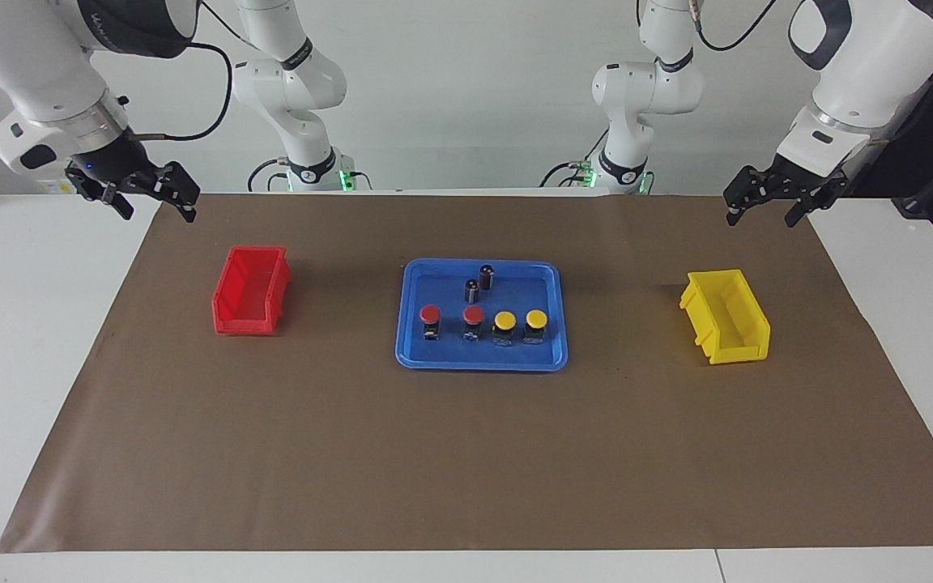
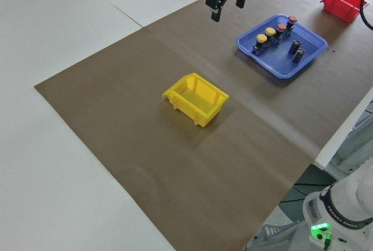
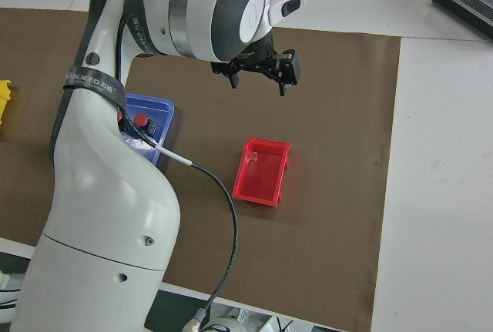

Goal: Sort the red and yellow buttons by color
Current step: 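Reach the right gripper toward the red button nearest the red bin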

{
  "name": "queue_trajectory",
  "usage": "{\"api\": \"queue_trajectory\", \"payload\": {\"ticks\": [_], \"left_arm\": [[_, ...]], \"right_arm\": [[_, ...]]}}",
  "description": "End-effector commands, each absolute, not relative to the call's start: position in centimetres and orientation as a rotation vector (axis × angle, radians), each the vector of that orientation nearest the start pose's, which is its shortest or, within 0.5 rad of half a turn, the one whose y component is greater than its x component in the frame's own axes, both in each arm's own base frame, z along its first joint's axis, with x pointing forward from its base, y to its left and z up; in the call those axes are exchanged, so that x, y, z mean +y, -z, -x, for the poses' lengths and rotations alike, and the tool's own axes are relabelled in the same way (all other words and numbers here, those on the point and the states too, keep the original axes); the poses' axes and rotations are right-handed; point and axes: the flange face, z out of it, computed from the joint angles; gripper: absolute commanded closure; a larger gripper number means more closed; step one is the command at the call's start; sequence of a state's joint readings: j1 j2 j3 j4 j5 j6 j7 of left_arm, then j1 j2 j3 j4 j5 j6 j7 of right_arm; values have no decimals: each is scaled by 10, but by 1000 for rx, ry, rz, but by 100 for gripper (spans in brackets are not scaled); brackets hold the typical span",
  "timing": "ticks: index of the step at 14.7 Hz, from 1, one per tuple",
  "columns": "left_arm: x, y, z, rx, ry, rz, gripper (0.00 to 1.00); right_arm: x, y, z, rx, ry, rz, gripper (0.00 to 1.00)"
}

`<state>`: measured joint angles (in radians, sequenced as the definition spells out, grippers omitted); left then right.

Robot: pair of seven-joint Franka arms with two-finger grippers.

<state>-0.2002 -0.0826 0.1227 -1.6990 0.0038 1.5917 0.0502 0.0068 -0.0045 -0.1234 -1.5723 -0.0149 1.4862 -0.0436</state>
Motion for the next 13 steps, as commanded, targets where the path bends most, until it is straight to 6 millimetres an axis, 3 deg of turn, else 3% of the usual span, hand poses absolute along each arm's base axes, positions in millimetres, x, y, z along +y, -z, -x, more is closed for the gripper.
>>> {"api": "queue_trajectory", "payload": {"ticks": [1,7,11,13], "left_arm": [[-39,-616,-522,232,-54,3121,0],[-45,-618,-519,241,-58,3120,0],[-35,-624,-527,193,-15,3132,0],[-16,-629,-529,138,4,3135,0]], "right_arm": [[-60,-619,-538,82,-96,3132,0],[-59,-620,-538,91,-96,3132,0],[-52,-625,-543,93,-45,3089,0],[-39,-626,-551,72,-38,3089,0]]}}
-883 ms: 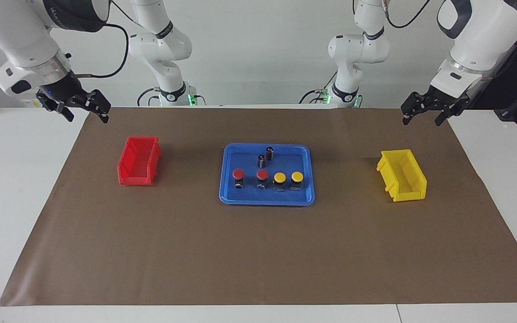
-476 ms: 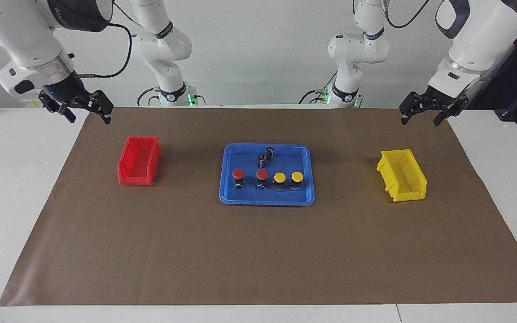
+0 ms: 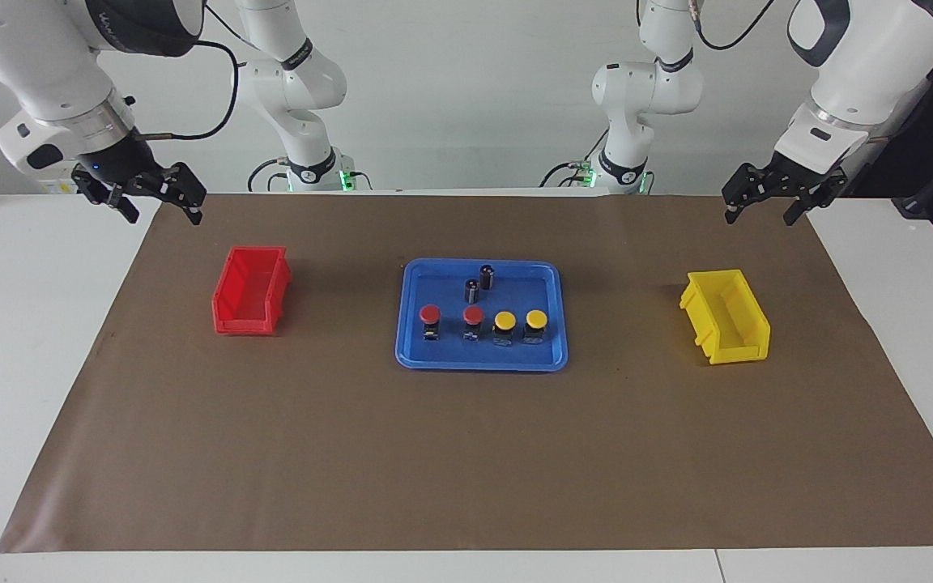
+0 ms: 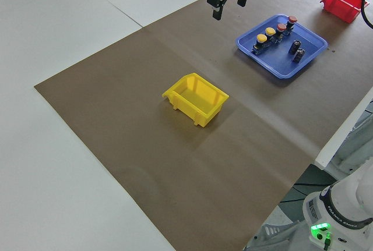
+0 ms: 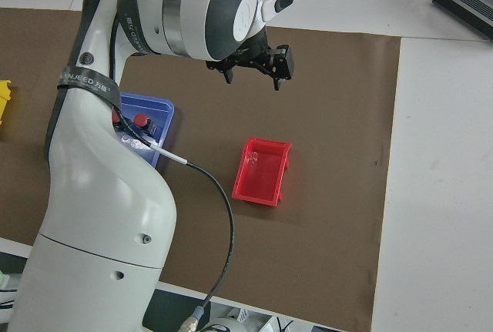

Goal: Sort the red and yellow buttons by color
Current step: 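Reach the right gripper toward the red button nearest the red bin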

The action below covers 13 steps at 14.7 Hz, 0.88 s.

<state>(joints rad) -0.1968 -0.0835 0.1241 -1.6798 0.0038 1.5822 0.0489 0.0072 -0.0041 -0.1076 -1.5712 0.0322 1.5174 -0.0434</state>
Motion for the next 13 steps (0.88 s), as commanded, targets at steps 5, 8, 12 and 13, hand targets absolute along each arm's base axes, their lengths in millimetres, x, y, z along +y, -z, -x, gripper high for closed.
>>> {"api": "queue_trajectory", "payload": {"ticks": [5,8,12,13], "left_arm": [[3,-618,-535,78,-30,3136,0],[-3,-615,-546,89,-56,3138,0],[3,-612,-549,99,-65,3143,0],[15,-610,-547,68,-70,3146,0]], "right_arm": [[60,-608,-602,49,-115,3123,0],[152,-593,-609,8,-54,3141,0],[241,-535,-604,81,10,3115,0],[255,-515,-595,103,15,3108,0]]}}
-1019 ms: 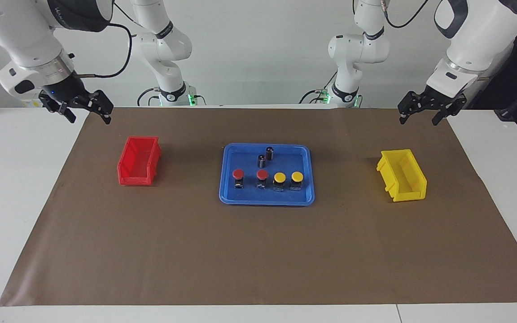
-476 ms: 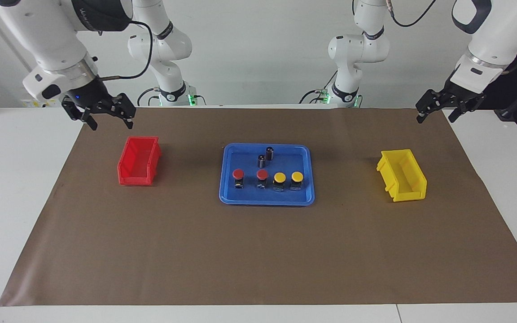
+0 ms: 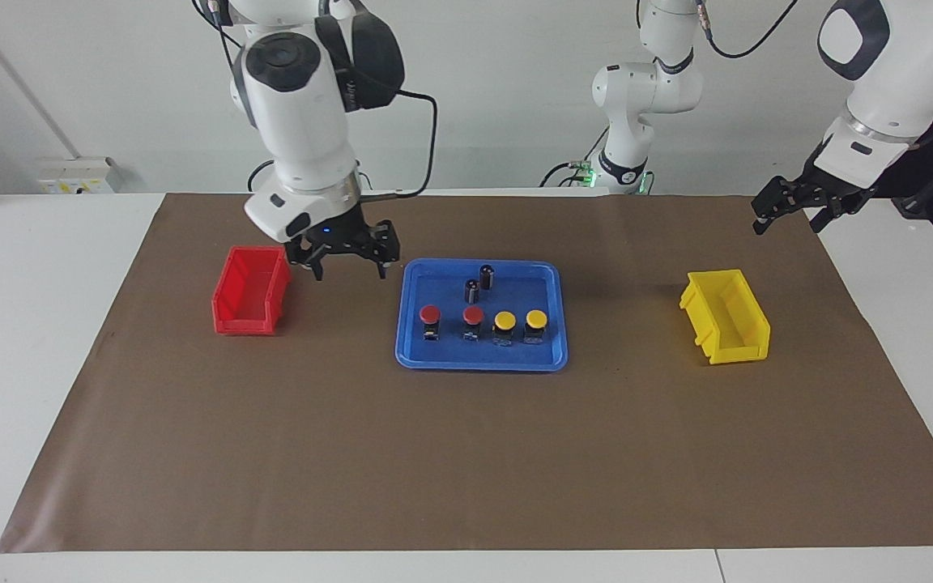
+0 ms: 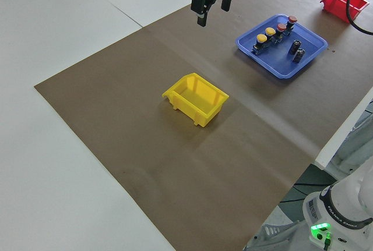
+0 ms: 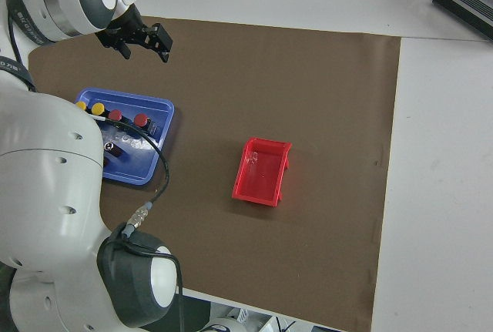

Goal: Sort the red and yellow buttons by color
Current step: 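Grasp the red button with the right gripper and lift it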

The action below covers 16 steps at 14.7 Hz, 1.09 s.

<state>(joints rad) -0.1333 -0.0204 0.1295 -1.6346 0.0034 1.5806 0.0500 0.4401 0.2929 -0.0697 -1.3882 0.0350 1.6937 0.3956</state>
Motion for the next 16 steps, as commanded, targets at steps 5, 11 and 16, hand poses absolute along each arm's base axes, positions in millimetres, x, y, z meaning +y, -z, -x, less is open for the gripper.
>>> {"api": "queue_trajectory", "payload": {"ticks": [5,11,16], "left_arm": [[19,-607,-543,54,-114,3179,0],[15,-600,-545,58,-41,3180,0],[15,-596,-542,63,-56,3182,0]], "right_arm": [[280,-450,-536,-1,81,3080,4],[281,-397,-534,-64,120,3074,10],[287,-349,-546,-53,129,3080,10]]}}
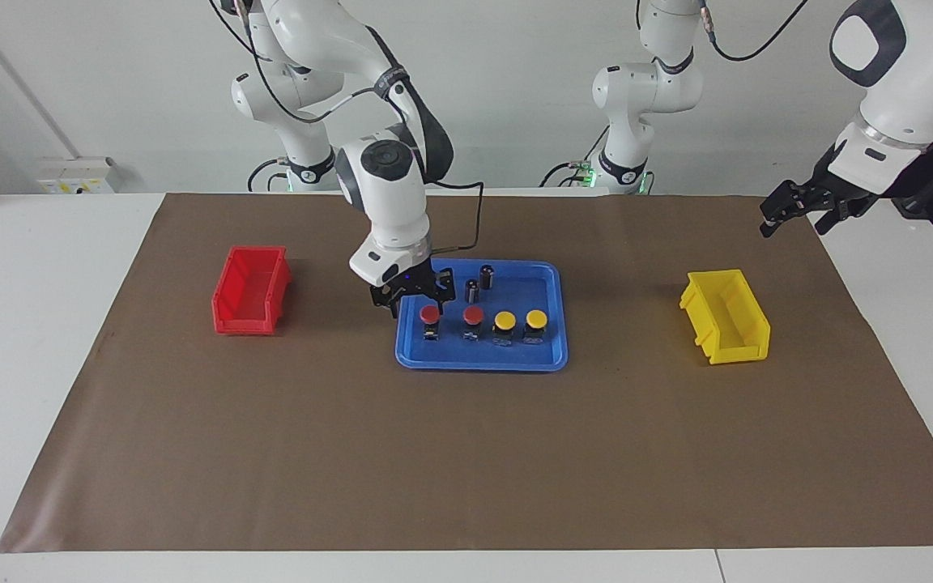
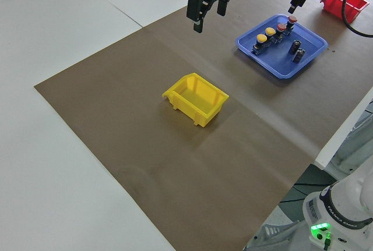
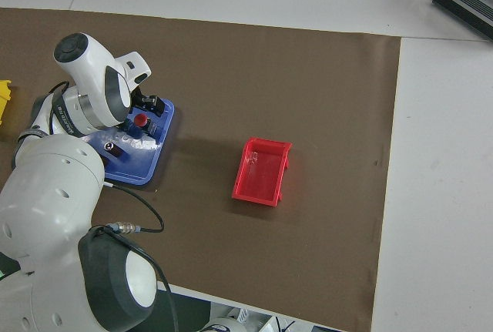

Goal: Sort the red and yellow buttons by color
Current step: 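Grasp the red button with the right gripper and lift it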

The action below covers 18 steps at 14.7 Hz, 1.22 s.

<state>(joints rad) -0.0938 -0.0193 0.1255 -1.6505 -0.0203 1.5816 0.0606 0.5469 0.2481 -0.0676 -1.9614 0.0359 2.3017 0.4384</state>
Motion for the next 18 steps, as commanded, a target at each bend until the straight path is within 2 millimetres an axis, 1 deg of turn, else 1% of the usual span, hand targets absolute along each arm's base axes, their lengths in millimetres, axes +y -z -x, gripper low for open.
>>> {"api": "queue_trajectory", "payload": {"ticks": [1,7,9,10,13,14,17,18], "left_arm": [[15,-596,-542,63,-56,3182,0],[14,-596,-542,66,-58,3181,0],[12,-597,-541,66,-61,3181,0],[12,-597,-542,63,-56,3181,0],[12,-597,-543,63,-42,3181,0],[12,-598,-543,63,-39,3181,0],[11,-597,-543,61,-44,3181,0],[9,-597,-544,65,-39,3180,0]], "right_arm": [[289,-348,-547,-55,127,3081,10],[308,-345,-532,-111,75,3096,11],[305,-345,-530,-114,38,3108,14],[305,-346,-531,-114,40,3107,17],[306,-346,-532,-116,51,3104,21],[306,-347,-532,-126,55,3102,26],[305,-349,-536,-127,69,3099,34],[305,-349,-536,-128,69,3098,40]]}}
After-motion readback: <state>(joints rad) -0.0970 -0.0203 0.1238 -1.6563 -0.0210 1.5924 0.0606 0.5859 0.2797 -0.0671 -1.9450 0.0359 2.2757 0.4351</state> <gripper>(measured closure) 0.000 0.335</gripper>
